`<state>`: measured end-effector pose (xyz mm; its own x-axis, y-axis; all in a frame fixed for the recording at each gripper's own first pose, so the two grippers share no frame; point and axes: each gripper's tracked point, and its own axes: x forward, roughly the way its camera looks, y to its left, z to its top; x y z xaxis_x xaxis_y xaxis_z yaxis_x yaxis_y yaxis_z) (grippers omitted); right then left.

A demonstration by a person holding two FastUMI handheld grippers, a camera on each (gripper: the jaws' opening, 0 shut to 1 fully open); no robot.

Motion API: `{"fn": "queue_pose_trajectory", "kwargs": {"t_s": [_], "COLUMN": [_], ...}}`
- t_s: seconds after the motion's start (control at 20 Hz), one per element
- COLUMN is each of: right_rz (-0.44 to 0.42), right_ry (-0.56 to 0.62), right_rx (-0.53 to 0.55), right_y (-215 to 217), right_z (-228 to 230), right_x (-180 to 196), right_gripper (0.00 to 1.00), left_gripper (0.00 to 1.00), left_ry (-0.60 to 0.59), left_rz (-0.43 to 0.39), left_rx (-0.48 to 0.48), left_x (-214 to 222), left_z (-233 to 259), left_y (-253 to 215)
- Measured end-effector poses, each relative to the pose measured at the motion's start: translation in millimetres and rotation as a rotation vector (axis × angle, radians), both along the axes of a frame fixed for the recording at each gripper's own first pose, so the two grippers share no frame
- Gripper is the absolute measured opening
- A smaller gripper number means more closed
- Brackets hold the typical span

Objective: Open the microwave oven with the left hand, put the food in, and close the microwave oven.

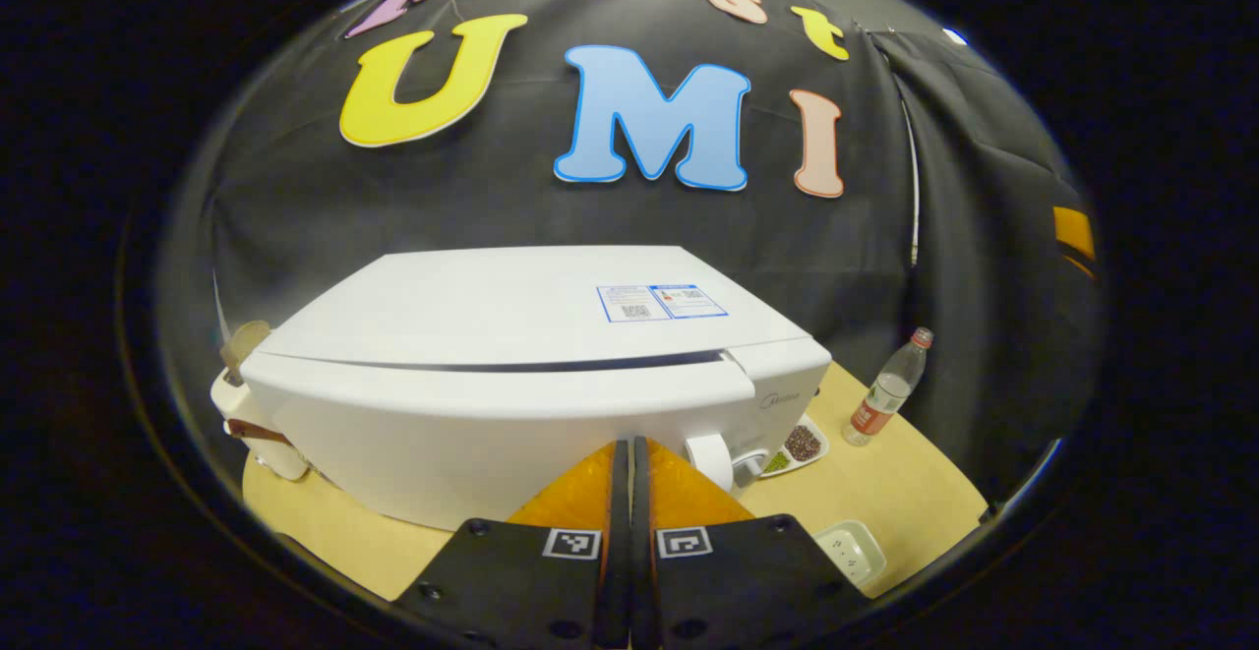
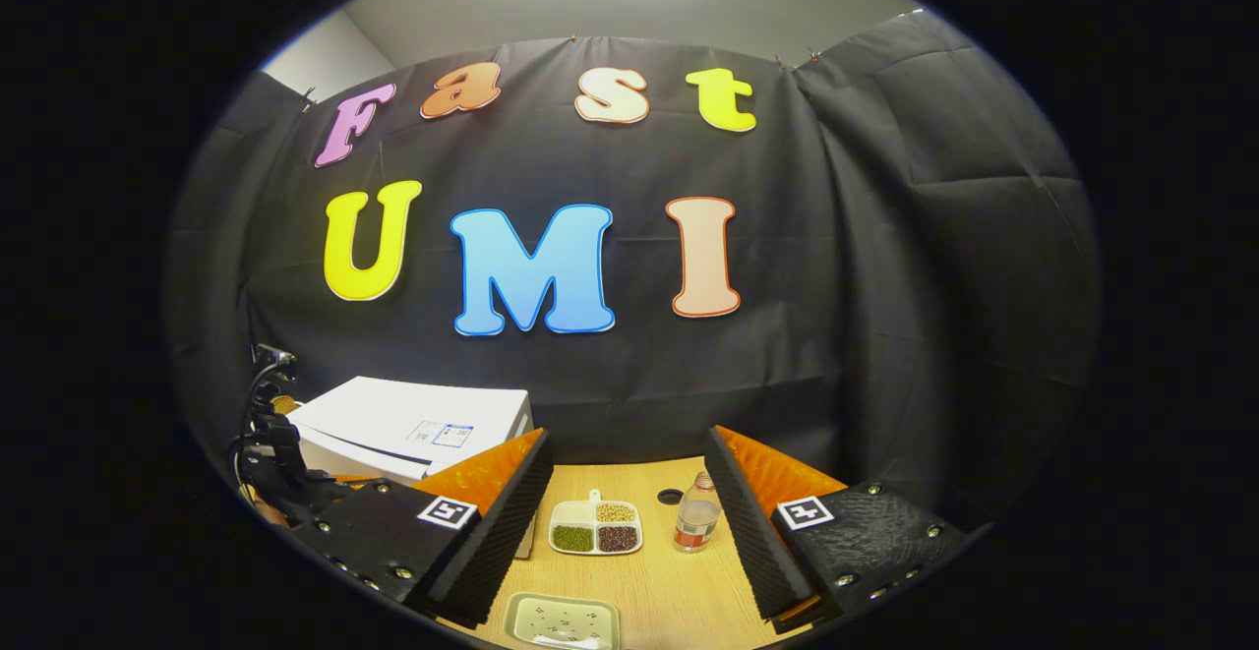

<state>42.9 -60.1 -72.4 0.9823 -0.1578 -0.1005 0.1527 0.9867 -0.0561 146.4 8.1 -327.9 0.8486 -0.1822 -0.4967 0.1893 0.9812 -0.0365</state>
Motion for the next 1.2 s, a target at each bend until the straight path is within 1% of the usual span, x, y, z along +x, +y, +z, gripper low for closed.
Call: {"fn": "queue_pose_trajectory", "kwargs": {"t_s": [0.25,0.45,0.65,0.85,1.0,1.1,1.15,1.2], "right_rz": [0.017,0.031,0.039,0.038,0.043,0.048,0.053,0.056], "right_ry": [0.004,0.005,0.005,0.005,0.008,0.007,0.009,0.009], "right_rx": [-0.005,-0.008,-0.017,-0.013,-0.013,-0.016,-0.018,-0.023], "right_y": [7,13,18,20,24,27,29,31], "right_z": [-2,-3,-2,-4,-3,-4,-5,-4], "right_x": [3,10,14,16,18,19,19,19], "right_gripper": [0.95,0.95,0.95,0.95,0.95,0.95,0.95,0.95], "left_gripper": [0.07,0.07,0.07,0.07,0.06,0.07,0.07,0.07], "left_ry": [-0.007,-0.010,-0.028,-0.023,-0.038,-0.046,-0.054,-0.034], "left_rz": [0.013,0.001,-0.016,-0.011,-0.016,-0.005,0.020,0.006], "left_rx": [-0.010,-0.006,0.028,-0.015,0.017,-0.004,0.011,-0.034], "left_x": [1,1,2,2,3,7,14,12], "left_z": [0,-1,-3,-4,-4,-4,-2,-5], "left_y": [0,-4,-8,-8,-8,-8,-1,-9]}}
